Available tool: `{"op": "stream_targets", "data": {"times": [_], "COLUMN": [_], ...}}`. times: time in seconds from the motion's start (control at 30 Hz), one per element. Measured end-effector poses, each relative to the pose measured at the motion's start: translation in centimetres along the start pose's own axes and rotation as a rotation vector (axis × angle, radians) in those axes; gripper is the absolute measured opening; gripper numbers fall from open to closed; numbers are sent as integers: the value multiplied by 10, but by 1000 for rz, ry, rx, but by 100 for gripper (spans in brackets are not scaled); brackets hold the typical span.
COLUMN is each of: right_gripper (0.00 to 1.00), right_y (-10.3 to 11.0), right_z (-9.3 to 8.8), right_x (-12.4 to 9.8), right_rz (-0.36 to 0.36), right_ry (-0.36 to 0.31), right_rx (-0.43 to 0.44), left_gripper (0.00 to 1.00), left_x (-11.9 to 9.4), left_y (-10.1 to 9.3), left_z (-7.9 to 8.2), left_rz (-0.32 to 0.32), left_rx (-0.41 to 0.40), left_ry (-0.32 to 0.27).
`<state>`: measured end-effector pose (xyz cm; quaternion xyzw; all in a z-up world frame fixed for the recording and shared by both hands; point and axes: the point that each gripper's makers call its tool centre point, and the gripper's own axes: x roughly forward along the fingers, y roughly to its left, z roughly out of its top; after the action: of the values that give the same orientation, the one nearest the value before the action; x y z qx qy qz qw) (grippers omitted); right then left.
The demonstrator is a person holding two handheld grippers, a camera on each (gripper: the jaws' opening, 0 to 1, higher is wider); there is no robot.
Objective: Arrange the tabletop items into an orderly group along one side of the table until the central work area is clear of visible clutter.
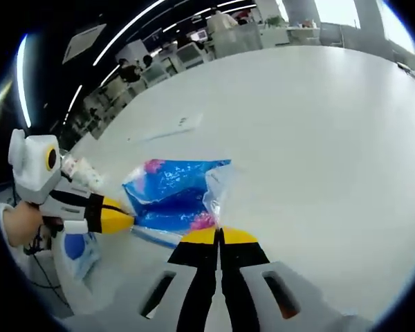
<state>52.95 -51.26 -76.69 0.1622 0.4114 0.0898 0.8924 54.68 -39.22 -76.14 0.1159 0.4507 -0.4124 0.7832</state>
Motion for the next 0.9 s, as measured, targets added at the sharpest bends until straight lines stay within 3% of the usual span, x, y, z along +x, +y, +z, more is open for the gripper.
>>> {"op": "stream_targets", "data": {"times": [0.23,0.43,0.57,0.77,0.9], "right_gripper": [0,0,5,25,47], "right_y": [0,4,3,8,6], "right_z": [1,0,0,3,4], "right_x": [0,-3,-1,-9,-14], "right_rz": [-1,-14,-8,-10,-30], "right_ry": [-5,-4,-2,-59,-79], "right_rx": [4,-28,-48,-64,-95], "left_gripper": [1,2,17,30,46], "left_x": [1,-1,-3,-11,-17], "left_y": [-1,-1,2,-2,-3], "left_z": [-1,1,7,14,17], "left_rz": [-2,7,14,22,32], "left_rx": [-48,-38,-55,-39,-42], "left_ry": [-10,-19,-54,-93,-125]}}
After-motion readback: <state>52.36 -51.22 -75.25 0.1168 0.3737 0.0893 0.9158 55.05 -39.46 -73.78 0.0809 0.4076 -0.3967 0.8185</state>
